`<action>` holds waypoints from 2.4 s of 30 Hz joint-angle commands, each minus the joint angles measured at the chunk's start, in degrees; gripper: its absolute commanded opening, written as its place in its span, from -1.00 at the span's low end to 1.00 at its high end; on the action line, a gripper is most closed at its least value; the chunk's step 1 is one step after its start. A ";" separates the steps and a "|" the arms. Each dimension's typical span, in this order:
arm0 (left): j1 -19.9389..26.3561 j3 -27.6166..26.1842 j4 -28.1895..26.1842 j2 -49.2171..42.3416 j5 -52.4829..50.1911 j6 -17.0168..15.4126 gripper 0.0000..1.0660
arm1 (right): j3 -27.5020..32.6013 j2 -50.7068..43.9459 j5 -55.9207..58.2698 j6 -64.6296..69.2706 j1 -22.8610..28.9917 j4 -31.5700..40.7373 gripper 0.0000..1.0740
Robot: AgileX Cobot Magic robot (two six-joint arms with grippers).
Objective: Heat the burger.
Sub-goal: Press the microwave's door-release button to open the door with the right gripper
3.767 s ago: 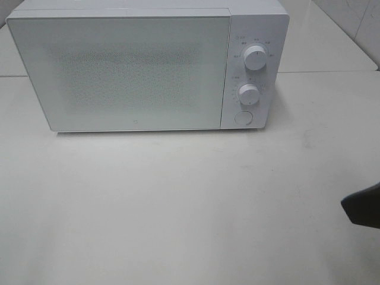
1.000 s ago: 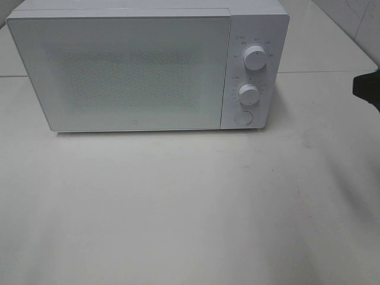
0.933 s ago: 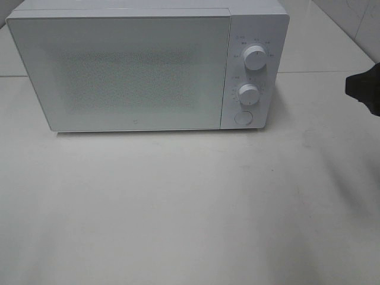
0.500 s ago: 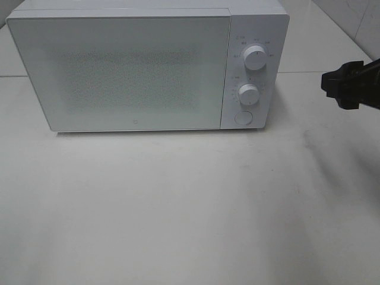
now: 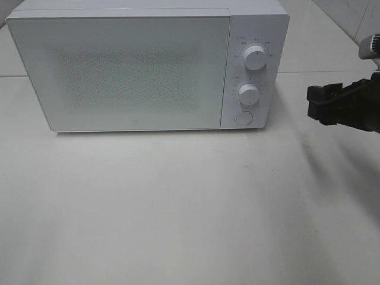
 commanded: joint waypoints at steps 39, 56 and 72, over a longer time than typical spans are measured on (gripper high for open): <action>0.11 0.17 -0.17 -1.09 0.00 -0.40 0.88 | -2.12 23.66 -28.25 -13.92 32.37 40.28 0.35; 0.11 0.17 -0.17 -1.09 0.00 -0.40 0.88 | -2.29 23.66 -27.96 5.33 32.37 40.05 0.34; 0.11 0.17 -0.17 -1.09 0.00 -0.40 0.88 | -2.29 23.66 -27.33 68.47 32.37 39.88 -0.51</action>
